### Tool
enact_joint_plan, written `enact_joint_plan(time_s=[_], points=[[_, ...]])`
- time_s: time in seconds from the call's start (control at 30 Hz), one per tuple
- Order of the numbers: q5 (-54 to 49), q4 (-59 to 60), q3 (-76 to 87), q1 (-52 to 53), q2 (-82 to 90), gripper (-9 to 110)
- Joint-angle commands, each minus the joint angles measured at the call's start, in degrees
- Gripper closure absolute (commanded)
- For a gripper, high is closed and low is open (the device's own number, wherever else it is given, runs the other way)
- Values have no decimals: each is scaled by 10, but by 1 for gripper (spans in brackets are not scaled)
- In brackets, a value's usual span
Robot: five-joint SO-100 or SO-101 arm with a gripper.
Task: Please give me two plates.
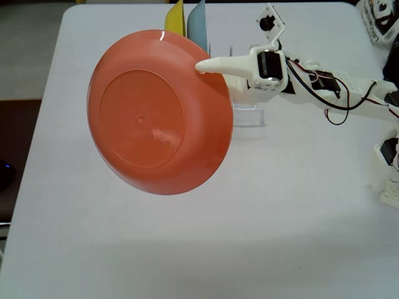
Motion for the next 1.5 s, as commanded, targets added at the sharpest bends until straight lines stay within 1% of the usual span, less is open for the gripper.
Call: enact_joint_plan(time_s=[0.0, 0.23, 0.77, 0.8, 0.9, 0.97, 1.0, 1.13, 1.3, 1.47], points=[[-10, -30, -40, 7, 26, 102], [-38, -35, -40, 13, 32, 102], [-35, -40, -25, 12, 33, 102], [-41, -40, -25, 11, 33, 97], [-77, -40, -5, 11, 43, 78], [-91, -40, 9, 11, 50, 70], [-92, -40, 12, 11, 51, 68], [-92, -30, 14, 12, 58, 66], [-84, -3, 37, 14, 91, 68], [-40, 127, 49, 42, 153, 68]])
